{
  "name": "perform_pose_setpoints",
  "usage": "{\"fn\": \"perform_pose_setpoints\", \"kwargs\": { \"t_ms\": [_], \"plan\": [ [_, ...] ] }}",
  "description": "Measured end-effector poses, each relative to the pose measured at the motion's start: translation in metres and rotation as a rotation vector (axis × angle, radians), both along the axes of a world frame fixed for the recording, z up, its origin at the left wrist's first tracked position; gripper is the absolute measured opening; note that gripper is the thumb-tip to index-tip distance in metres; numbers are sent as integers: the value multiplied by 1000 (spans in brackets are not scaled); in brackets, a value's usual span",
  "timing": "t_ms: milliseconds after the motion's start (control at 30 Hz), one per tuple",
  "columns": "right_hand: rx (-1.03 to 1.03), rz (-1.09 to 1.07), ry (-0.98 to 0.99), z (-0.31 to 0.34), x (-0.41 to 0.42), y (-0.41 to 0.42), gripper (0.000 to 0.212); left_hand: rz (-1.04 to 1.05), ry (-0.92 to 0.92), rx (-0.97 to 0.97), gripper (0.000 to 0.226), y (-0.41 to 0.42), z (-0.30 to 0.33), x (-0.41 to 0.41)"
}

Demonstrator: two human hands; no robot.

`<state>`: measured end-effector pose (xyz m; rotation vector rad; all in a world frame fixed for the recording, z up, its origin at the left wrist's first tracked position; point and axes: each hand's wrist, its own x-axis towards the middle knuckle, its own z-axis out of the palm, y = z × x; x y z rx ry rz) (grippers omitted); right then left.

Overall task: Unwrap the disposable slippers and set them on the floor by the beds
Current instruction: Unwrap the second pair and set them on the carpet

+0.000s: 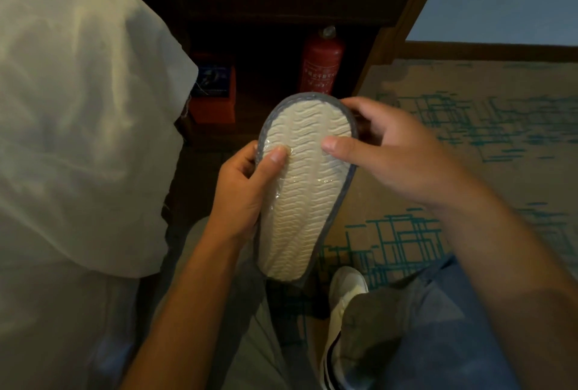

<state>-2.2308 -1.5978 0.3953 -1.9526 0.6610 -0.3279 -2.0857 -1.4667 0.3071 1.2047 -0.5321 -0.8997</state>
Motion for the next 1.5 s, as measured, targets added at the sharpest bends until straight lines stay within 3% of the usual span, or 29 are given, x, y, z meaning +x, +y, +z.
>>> {"fn": "perform_pose_setpoints", "kwargs": {
  "t_ms": [333,500,667,900,1000,1167,1267,1367,1500],
  "plan": [
    [-9,-129,-140,-6,-1,-12,23,33,16,9,39,-7,-5,-19],
    [55,-230,-192,-8,0,-13,15,59,5,4,35,-7,-7,-22],
    [207,-207,-73,-11,1,-11,17,157,126,-85,34,-11,1,-19],
    [182,-125,27,-15,3,-8,18,203,207,-102,33,-19,9,-15],
    [127,-104,91,-14,0,-6,22,157,201,-47,35,-20,7,-14],
    [246,-238,-47,-7,-3,-9,15,-86,22,77,35,-10,1,-9],
    [304,-181,-13,-3,-5,-13,14,-156,4,78,35,-4,-1,-9],
    [351,-88,93,-6,-6,-14,25,-165,-36,110,34,0,-6,-8],
    [315,-213,24,-8,-2,-16,17,-153,-3,125,34,0,-9,-8]
  ]
}}
